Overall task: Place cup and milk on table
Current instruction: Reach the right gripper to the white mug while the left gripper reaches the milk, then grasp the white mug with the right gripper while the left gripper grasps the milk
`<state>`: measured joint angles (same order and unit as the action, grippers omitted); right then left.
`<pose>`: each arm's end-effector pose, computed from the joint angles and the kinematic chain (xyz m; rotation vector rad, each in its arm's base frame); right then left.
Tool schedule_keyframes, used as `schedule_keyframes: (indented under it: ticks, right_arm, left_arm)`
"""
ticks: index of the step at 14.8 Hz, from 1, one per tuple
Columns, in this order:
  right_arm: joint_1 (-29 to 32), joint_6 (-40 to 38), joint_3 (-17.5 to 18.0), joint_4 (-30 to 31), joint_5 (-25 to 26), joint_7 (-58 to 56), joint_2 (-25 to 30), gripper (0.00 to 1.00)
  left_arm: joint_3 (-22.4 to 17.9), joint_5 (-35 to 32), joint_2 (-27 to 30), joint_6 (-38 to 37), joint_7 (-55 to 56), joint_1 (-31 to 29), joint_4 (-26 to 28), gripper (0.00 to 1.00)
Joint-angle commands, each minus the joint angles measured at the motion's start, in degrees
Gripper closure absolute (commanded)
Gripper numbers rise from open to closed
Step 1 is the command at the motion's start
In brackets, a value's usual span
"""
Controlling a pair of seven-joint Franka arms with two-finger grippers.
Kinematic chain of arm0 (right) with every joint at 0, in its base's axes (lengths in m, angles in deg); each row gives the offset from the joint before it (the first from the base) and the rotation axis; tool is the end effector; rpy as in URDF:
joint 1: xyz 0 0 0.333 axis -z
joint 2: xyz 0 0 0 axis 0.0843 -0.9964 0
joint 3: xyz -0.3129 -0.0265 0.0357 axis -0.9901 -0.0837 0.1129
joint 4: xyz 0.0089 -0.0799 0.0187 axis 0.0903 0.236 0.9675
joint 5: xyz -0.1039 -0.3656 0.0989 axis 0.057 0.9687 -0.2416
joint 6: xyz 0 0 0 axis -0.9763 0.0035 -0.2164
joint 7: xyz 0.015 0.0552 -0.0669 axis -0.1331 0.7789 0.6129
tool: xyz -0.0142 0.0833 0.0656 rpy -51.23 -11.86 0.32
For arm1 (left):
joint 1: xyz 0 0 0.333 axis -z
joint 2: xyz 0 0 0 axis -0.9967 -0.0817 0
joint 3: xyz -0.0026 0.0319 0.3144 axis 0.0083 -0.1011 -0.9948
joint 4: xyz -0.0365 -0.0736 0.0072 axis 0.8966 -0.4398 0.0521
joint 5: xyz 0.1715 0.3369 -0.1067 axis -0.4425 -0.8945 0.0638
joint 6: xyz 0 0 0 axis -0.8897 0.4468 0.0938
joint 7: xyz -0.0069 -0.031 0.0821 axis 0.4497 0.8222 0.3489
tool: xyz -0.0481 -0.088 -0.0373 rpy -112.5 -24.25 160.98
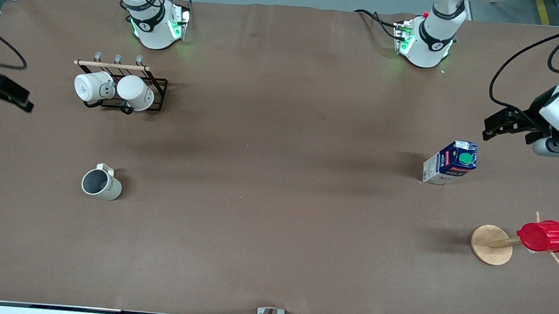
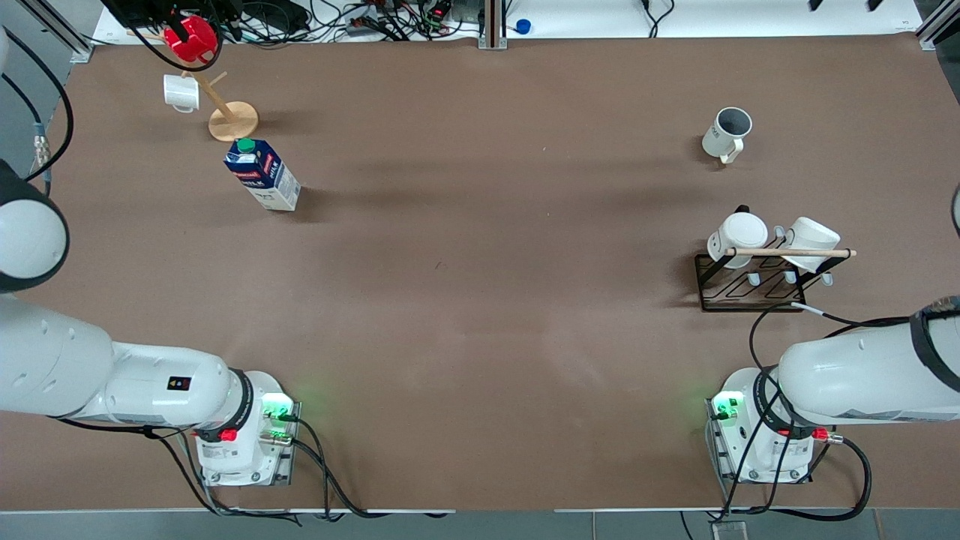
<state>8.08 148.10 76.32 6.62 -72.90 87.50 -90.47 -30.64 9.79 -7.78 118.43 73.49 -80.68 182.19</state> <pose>0.5974 -0.0387 0.5859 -3.1401 0.0575 -0.0221 0.5668 -0.0513 0.5827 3.1183 -0.0294 -0.0366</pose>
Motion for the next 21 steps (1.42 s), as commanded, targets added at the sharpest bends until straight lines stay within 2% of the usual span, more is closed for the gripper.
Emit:
schedule_keyframes:
  ticks: [1, 3, 7, 8, 11, 17, 19, 20, 21]
  right_arm:
    - [1.1, 8.0, 0.4, 2.7, 0.6, -2.6, -6.5, 0.0]
    - [1.8, 15.3, 0.4, 6.0, 0.6, -6.9, -10.3, 0.0]
    - [2.4, 30.0, 0.3, 14.3, 0.6, -10.5, -14.8, 0.0]
    - [2.8, 33.7, 0.2, 16.3, 0.7, -13.2, -15.6, 0.0]
    - [4.0, 42.4, 0.2, 21.3, 0.6, -15.2, -17.6, 0.0]
    - [3.4, 46.5, 0.2, 22.0, 0.6, -15.0, -21.3, 0.01]
    - [3.2, 46.6, 0.2, 22.0, 0.6, -15.1, -21.4, 0.13]
    - [3.0, 46.5, 0.3, 22.0, 0.6, -15.0, -21.5, 0.25]
    - [2.6, 46.5, 0.2, 22.0, 0.6, -15.0, -21.9, 0.43]
  left_arm:
    - [-0.1, 0.8, -3.8, 1.4, -2.8, -0.8, 0.1, 0.01]
    - [-0.2, 0.2, -4.7, 4.0, -3.3, -0.9, 3.0, 0.01]
    - [0.0, 0.2, -2.9, 16.1, -3.4, -5.0, 16.9, 0.01]
    - [0.0, 0.2, -2.3, 17.9, -3.4, -6.2, 19.0, 0.01]
    - [0.0, 0.8, -2.3, 22.2, -3.0, -6.7, 22.5, 0.01]
    - [0.2, 4.0, -2.9, 23.6, -2.2, -6.9, 23.9, 0.01]
    - [0.3, 4.1, -2.8, 23.5, -2.2, -6.7, 24.9, 0.01]
    - [0.4, 4.1, -2.9, 23.6, -2.3, -6.7, 25.3, 0.01]
    - [0.4, 4.1, -2.9, 23.6, -2.3, -6.6, 25.7, 0.01]
